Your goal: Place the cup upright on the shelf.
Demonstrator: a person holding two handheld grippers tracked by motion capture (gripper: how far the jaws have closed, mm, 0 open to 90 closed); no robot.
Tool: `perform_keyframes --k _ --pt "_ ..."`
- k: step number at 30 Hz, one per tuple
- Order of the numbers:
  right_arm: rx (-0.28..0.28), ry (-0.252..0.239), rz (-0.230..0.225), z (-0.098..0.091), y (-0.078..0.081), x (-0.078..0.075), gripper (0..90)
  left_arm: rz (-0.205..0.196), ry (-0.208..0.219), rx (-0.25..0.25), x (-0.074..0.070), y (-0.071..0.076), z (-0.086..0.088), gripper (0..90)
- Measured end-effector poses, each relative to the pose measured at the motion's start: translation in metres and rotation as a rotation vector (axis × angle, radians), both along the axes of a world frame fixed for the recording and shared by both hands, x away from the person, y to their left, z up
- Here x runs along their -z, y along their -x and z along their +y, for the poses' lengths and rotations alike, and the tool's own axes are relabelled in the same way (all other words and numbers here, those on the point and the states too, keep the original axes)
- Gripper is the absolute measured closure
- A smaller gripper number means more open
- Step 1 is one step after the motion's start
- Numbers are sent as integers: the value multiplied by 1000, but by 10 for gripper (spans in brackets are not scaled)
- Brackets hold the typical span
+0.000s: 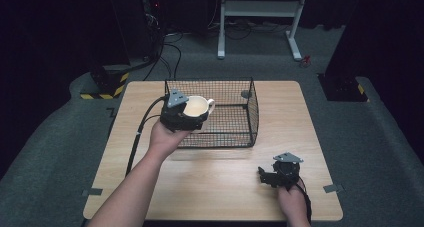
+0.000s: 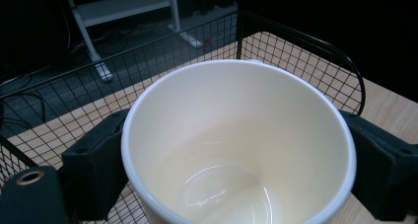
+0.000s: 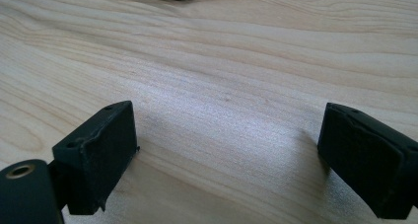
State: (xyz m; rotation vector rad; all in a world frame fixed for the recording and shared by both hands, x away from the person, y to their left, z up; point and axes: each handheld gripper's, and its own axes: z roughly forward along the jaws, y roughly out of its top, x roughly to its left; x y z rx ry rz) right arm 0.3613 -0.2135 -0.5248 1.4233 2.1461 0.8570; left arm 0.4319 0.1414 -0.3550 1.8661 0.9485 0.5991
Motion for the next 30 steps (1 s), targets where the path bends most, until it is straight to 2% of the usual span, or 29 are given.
perform_keyframes --k 6,13,23,28,30 --pt "-1 2 0 0 0 0 77 7 -22 -2 0 -10 -8 108" --pt "-1 2 0 0 0 0 77 5 -18 -5 -1 -18 -14 108" --pt "0 0 0 0 0 0 77 16 -28 -13 4 -37 -21 108" --pt "0 0 0 0 0 0 77 18 -15 -12 6 -43 -23 108" --pt "0 0 0 0 0 0 77 18 -27 -14 8 -46 -25 107"
